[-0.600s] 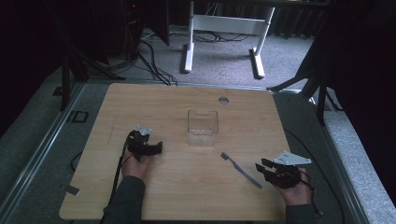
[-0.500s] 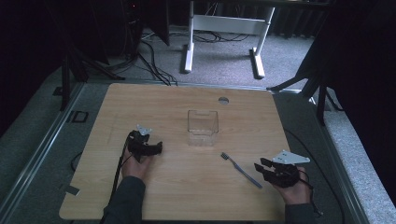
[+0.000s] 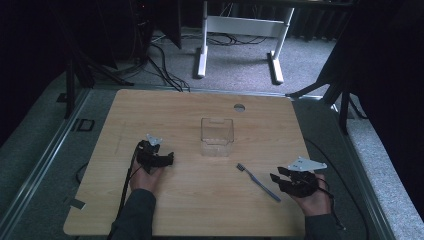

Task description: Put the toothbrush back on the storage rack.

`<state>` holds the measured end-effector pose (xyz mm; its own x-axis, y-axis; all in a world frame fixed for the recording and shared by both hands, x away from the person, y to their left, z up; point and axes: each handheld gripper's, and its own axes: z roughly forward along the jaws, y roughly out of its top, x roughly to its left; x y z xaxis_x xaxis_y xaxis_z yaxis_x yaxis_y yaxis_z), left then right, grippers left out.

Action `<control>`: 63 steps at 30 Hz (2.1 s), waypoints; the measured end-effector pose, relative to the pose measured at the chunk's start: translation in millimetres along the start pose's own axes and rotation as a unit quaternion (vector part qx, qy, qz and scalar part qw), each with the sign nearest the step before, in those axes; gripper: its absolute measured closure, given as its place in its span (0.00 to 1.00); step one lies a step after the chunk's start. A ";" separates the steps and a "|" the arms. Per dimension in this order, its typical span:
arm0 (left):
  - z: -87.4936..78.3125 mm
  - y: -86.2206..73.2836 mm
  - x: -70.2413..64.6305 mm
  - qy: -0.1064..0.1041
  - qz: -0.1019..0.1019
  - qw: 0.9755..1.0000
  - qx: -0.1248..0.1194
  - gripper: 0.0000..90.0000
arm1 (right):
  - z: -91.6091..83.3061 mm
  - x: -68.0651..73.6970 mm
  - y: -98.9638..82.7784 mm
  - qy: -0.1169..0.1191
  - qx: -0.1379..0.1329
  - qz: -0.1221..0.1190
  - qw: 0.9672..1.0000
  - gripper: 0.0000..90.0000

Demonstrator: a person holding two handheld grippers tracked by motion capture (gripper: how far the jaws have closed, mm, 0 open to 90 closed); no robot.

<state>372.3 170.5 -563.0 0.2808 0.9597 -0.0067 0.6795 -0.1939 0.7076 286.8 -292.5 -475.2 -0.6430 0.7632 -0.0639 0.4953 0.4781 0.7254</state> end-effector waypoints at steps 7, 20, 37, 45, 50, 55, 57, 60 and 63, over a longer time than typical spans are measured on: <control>-0.6 -0.5 0.0 -0.001 0.001 1.000 0.000 0.16 | 4.4 6.5 8.1 0.007 0.020 -0.020 1.000 0.70; -0.6 -0.6 0.1 -0.001 0.001 1.000 0.000 0.16 | 9.5 14.1 24.6 0.017 0.047 -0.043 0.998 0.76; -0.7 -0.7 0.1 -0.001 0.001 1.000 0.000 0.16 | 21.0 16.8 42.8 0.044 0.073 -0.051 0.995 0.76; -0.7 -0.7 0.1 -0.001 0.001 1.000 0.000 0.16 | 26.1 17.0 47.9 0.049 0.087 -0.056 0.993 0.75; -0.7 -0.7 0.1 -0.001 0.001 1.000 0.000 0.16 | 29.7 17.3 49.9 0.053 0.100 -0.062 0.992 0.74; -0.8 -0.7 0.1 -0.001 0.001 1.000 0.000 0.16 | 32.9 18.4 51.6 0.057 0.111 -0.064 0.990 0.74; -0.7 -0.7 0.1 -0.001 0.001 1.000 0.000 0.16 | 33.8 18.3 52.4 0.058 0.113 -0.066 0.990 0.74; -0.7 -0.7 0.1 -0.001 0.001 1.000 0.000 0.16 | 35.2 18.4 53.8 0.060 0.118 -0.067 0.989 0.73; -0.8 -0.7 0.1 -0.001 0.001 1.000 0.000 0.16 | 37.1 18.8 54.6 0.063 0.126 -0.068 0.988 0.73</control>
<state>371.3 170.9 -563.0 0.2839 0.9588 -0.0069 0.6791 -0.1960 0.7074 323.5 -236.0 -462.1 -0.7738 0.6313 -0.0518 0.5181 0.6778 0.5216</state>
